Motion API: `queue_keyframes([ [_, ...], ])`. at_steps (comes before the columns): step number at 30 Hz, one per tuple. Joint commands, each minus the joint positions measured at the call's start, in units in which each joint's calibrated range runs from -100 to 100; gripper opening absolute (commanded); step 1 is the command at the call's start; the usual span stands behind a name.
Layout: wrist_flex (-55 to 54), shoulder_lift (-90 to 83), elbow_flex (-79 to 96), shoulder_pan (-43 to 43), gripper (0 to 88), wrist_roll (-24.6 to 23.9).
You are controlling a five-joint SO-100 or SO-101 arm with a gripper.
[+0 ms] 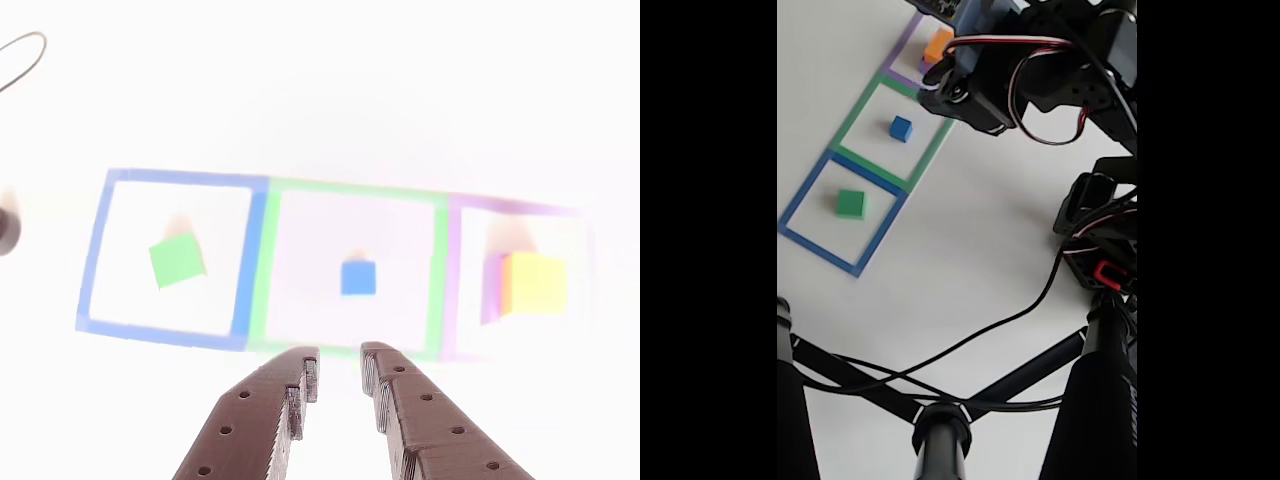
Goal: Tower of hanoi
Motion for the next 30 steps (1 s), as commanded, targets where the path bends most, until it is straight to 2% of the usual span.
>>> queue_keyframes([
  [1, 8.78, -1.55, -10.3, 4.4, 0.2, 0.0],
  [9, 12.67, -3.49, -10.75, 6.99, 0.2, 0.0],
  [13, 6.59, -7.37, 0.43, 8.04, 3.3, 0.0],
  [17, -4.5, -11.08, 13.89, 9.87, 18.0, 0.0],
  [30, -52.19, -21.66, 64.98, 14.37, 26.2, 0.0],
])
